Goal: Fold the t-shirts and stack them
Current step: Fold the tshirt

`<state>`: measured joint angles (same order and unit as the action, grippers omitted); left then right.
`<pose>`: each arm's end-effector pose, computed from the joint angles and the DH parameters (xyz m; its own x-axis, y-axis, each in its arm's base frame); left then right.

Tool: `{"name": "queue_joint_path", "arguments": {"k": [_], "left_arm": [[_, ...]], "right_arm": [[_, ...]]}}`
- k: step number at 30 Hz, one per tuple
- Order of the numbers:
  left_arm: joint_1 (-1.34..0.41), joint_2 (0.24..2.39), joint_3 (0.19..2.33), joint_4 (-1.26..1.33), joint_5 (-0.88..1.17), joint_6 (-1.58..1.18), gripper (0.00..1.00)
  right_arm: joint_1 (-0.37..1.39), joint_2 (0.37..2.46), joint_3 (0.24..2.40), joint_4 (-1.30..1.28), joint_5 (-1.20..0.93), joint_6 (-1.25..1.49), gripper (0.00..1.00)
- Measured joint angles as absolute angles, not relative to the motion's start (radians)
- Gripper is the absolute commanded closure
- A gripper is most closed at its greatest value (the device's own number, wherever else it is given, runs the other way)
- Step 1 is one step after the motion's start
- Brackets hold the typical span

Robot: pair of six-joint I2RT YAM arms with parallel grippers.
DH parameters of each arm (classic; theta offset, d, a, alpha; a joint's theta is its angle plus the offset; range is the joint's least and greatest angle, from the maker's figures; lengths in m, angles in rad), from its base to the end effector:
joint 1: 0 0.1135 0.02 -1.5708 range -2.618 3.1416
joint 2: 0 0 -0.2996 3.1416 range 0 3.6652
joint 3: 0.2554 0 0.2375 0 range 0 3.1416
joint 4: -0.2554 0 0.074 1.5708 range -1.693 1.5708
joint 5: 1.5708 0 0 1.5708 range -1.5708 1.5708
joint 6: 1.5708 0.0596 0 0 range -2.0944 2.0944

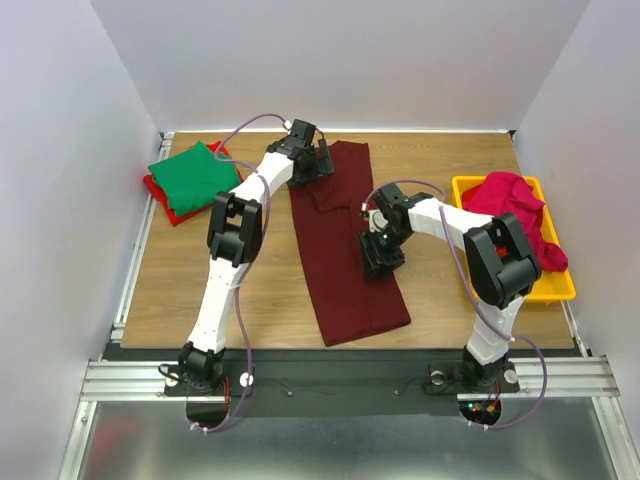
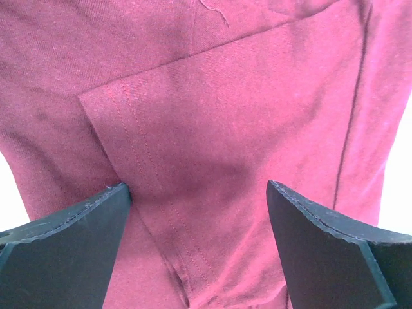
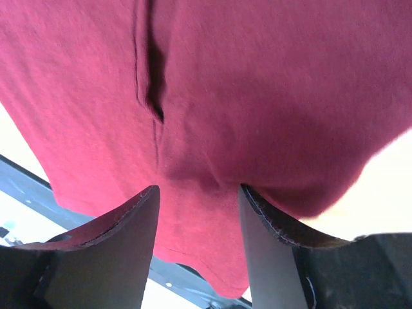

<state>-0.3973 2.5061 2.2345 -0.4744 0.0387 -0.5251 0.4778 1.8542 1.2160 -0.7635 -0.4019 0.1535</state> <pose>0.5493 -0.2330 0.1968 -0.7485 -0.2292 -0.6223 0.0435 0.9194 -0.3909 0.2963 0.1797 0.1854 -0.9387 -0.3276 -0.1074 -0.3421 0.8470 0.4068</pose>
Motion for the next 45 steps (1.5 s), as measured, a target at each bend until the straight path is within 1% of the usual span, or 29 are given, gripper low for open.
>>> {"name": "queue_joint_path", "arguments": {"k": [12,31,34,35,39,45], "left_arm": [[-0.368,2.569,2.287,-0.323,0.173,-0.551,0.01],[-0.332,2.616,2.308,-0.187,0.273,-0.629,0.01],[-0.331,2.616,2.308,-0.183,0.281,-0.630,0.01],[-0.331,2.616,2.308,-0.183,0.281,-0.630,0.01],[-0.331,2.616,2.308,-0.182,0.286,-0.626,0.01],[-0.333,2.589,2.282,-0.185,0.272,-0.597,0.01]], "right_arm": [[0.478,1.993,1.392,-0.777,-0.493,0.158,0.42],[0.478,1.995,1.395,-0.789,-0.520,0.184,0.41],[0.478,1.977,1.392,-0.813,-0.518,0.187,0.34],[0.478,1.970,1.392,-0.818,-0.517,0.187,0.33],[0.478,1.912,1.392,-0.839,-0.482,0.199,0.30],[0.478,1.713,1.375,-0.848,-0.411,0.244,0.28]]}}
